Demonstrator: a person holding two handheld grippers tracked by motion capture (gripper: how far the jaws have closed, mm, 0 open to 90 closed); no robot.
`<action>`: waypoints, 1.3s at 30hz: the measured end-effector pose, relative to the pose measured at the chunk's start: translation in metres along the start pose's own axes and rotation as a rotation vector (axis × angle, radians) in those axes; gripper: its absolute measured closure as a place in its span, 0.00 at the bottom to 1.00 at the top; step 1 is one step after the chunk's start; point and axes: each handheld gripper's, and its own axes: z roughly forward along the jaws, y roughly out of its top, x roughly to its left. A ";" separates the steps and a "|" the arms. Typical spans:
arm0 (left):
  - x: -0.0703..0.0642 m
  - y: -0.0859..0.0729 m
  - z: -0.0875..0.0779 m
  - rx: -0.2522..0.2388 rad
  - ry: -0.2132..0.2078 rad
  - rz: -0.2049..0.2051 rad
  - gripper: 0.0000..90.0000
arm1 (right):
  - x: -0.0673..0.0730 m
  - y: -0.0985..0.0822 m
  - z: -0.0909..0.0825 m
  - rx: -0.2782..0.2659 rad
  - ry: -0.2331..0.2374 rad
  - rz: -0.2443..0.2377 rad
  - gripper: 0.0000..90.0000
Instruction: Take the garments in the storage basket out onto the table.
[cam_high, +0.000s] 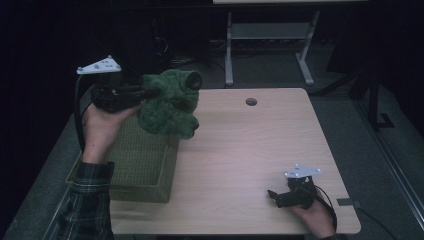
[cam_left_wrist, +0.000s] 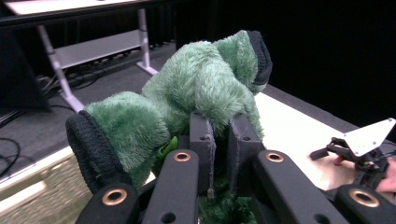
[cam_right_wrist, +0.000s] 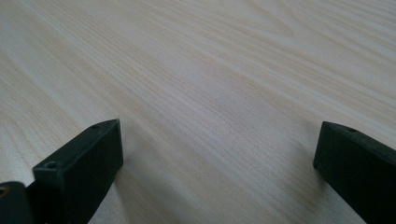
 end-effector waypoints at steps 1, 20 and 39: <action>-0.003 0.001 0.004 0.002 -0.008 0.006 0.91 | 0.000 0.000 0.000 0.000 0.000 0.000 0.01; -0.059 0.005 0.095 0.051 -0.173 0.048 0.91 | 0.000 0.000 0.000 0.002 0.000 -0.002 0.01; -0.089 -0.023 0.164 0.103 -0.203 0.018 0.91 | 0.000 0.000 0.000 0.001 -0.001 -0.001 0.01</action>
